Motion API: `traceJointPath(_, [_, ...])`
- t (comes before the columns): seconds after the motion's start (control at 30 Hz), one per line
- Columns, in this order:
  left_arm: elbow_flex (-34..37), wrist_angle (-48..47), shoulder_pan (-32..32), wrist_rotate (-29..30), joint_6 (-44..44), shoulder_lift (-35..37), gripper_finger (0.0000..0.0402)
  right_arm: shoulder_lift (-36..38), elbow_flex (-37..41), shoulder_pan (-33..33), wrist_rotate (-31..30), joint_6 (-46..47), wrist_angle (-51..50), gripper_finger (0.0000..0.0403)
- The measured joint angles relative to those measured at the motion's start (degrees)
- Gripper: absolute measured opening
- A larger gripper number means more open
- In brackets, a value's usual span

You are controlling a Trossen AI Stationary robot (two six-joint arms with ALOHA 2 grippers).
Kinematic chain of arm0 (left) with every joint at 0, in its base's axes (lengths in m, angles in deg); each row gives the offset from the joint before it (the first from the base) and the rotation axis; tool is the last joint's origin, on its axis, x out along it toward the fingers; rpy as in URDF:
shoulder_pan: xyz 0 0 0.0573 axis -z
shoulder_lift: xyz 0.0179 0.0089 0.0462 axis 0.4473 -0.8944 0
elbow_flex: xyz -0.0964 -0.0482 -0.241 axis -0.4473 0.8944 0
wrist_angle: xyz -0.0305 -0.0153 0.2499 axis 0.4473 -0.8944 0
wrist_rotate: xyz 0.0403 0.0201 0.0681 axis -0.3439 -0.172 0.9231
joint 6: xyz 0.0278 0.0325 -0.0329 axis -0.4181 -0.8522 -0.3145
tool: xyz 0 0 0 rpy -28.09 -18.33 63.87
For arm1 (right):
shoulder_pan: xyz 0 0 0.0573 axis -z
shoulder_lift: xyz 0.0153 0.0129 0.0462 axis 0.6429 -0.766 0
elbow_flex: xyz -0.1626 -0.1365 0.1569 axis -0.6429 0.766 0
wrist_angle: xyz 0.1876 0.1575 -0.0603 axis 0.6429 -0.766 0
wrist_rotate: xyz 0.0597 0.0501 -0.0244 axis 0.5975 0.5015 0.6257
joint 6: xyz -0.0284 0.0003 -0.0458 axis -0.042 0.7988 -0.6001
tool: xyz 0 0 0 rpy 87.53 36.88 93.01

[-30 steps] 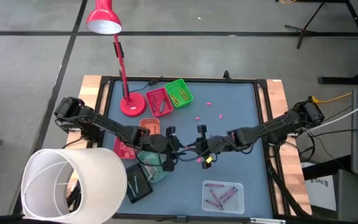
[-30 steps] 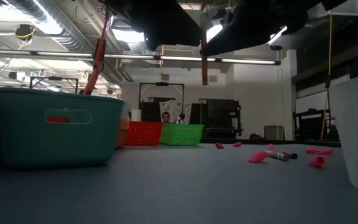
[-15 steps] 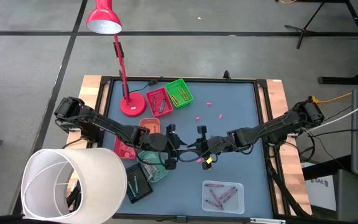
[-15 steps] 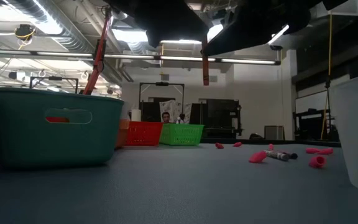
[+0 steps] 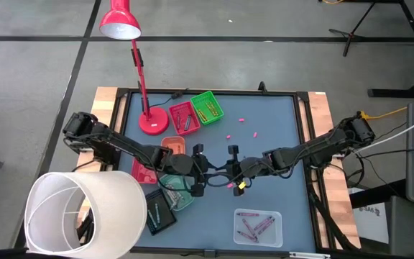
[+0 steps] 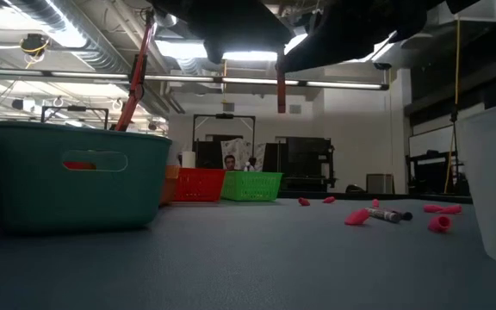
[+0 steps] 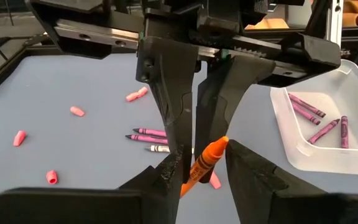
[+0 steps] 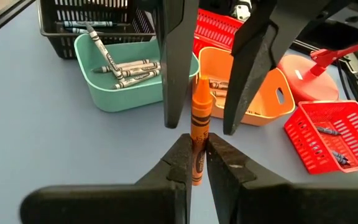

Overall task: Sort crayons
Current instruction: Put the orange crayon into the left red basket

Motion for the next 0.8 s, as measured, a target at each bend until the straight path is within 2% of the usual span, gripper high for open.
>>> traceJointPath(0.43, [0.0,0.02,-0.01,0.16,-0.19,0.0,0.0013,0.0,0.0,-0.02,0.26,0.09,-0.24,0.004])
traceJointPath(0.63, [0.0,-0.02,-0.01,0.14,-0.15,0.0,0.0007,0.0,0.0,-0.04,0.26,0.24,-0.26,0.0046])
traceJointPath(0.8, [0.0,-0.84,-0.01,-0.11,0.07,0.0,0.0011,0.0,0.0,-0.03,0.01,0.22,-0.24,0.0092])
